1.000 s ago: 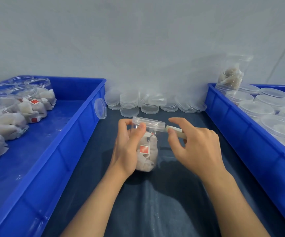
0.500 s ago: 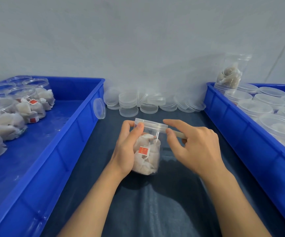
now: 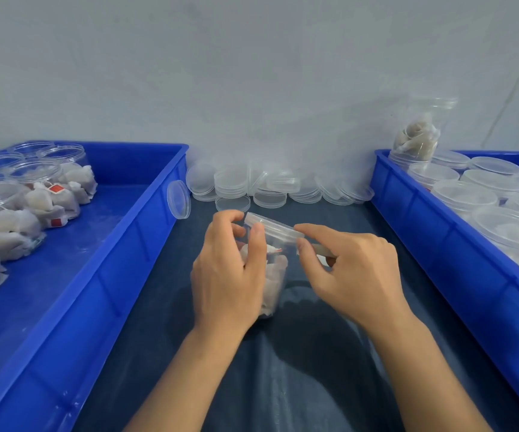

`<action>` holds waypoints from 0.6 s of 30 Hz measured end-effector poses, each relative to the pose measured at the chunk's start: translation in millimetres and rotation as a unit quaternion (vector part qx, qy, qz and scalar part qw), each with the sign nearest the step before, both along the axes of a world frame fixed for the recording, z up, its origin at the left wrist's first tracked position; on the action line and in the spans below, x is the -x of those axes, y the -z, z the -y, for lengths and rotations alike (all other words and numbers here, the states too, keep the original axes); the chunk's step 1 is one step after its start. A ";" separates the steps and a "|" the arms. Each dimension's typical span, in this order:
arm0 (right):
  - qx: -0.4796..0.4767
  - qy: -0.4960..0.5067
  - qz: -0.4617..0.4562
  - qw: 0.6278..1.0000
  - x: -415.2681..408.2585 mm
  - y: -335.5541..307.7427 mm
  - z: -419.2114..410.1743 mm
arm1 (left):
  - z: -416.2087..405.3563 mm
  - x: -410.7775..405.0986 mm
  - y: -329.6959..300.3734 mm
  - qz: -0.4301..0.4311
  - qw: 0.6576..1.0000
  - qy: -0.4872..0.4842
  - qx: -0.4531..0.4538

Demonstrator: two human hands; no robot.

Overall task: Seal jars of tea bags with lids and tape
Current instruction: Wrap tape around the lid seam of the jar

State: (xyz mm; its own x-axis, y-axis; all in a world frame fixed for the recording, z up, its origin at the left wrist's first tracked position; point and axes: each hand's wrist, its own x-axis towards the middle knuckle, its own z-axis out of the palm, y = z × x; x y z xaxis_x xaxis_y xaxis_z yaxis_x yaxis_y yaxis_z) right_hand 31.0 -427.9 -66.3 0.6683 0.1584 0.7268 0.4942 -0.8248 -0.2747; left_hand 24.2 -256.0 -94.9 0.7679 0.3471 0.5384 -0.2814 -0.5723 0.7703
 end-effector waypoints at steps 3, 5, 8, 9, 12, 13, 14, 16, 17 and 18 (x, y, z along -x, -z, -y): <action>0.003 0.005 0.006 1.000 1.6 0.8 -5.3 | 10.4 5.6 2.7 -0.015 0.999 -0.007 -0.039; 0.001 0.010 0.001 1.000 2.3 0.5 -5.9 | 14.7 7.5 3.7 -0.041 0.996 0.005 -0.073; 0.002 0.001 -0.037 0.999 3.5 0.8 -3.9 | 13.5 5.7 3.6 -0.057 0.993 -0.003 -0.099; 0.000 -0.011 -0.063 0.998 3.9 0.2 -3.0 | 12.3 4.4 3.5 -0.061 0.993 -0.007 -0.101; -0.016 -0.043 -0.135 0.990 3.6 -3.0 0.3 | 8.7 1.0 4.3 -0.073 0.992 -0.014 -0.099; -0.027 -0.052 -0.145 0.988 3.2 -3.2 1.7 | 7.3 0.1 4.8 -0.075 0.993 -0.014 -0.095; -0.043 -0.063 -0.152 0.985 2.3 -3.0 3.2 | 5.4 -0.9 5.2 -0.078 0.993 -0.014 -0.084; -0.102 -0.097 -0.164 0.977 -1.0 -1.1 7.5 | 0.0 -4.3 6.0 -0.088 0.995 -0.011 -0.039; -0.137 -0.120 -0.168 0.969 -2.2 -0.3 9.5 | -2.8 -6.5 6.5 -0.094 0.995 -0.008 -0.013; -0.170 -0.146 -0.171 0.959 -2.5 0.2 10.6 | -5.2 -8.1 6.9 -0.099 0.995 -0.004 0.006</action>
State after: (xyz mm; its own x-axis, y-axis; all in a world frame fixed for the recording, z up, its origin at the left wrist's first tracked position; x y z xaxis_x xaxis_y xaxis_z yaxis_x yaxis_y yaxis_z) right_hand 33.5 -438.5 -66.4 0.8399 0.1683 0.5159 0.5240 -0.4987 -0.6905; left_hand 32.4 -250.8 -101.8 0.8558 0.3597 0.3717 -0.1180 -0.5639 0.8174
